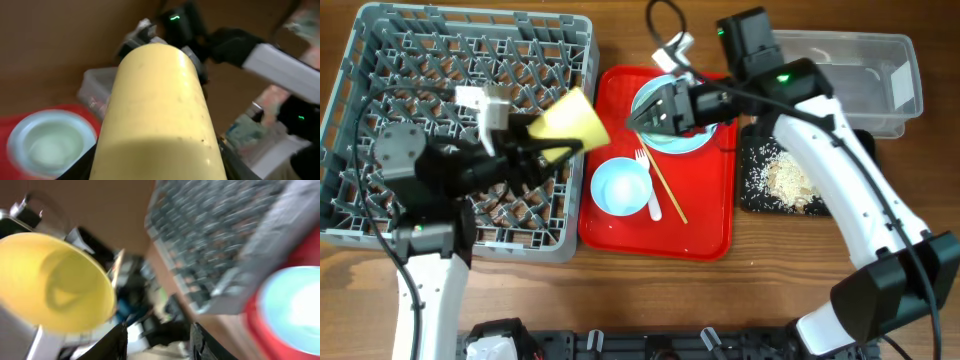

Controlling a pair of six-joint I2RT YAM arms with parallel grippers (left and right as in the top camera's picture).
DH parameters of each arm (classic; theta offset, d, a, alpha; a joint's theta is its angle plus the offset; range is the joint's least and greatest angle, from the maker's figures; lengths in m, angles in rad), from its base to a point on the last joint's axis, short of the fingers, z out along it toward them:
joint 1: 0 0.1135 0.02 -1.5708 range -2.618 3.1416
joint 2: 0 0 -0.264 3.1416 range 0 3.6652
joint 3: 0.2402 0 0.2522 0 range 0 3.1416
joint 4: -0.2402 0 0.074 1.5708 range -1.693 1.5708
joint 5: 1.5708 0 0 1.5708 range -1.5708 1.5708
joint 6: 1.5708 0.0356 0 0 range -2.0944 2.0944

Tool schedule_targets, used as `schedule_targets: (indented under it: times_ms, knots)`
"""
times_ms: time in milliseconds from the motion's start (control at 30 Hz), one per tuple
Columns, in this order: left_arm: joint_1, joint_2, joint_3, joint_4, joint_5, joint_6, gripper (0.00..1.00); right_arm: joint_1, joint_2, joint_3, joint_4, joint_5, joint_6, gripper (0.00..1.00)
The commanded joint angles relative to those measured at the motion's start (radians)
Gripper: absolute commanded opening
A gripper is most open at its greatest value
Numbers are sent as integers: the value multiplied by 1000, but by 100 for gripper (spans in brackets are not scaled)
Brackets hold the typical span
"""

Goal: Sort waste into correct bins and load items into the dishwasher rack
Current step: 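Lower the yellow cup into the dish rack with the left gripper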

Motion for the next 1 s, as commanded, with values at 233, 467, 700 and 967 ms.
schedule_targets:
  times_ms: [233,467,700,967]
  knots:
    - [58,13,13,-405,-589,164,4,-143,7,5,-230,542,-104,41]
    - [58,9,183,-821,-960,162,4,-206,-42,14,-345,705,-175,39]
    - [58,37,293,-1083,-1202,162,4,-242,-122,56,-424,852,-199,40]
    - [58,166,292,-1088,-1266,162,4,-248,-138,55,-425,853,-200,41]
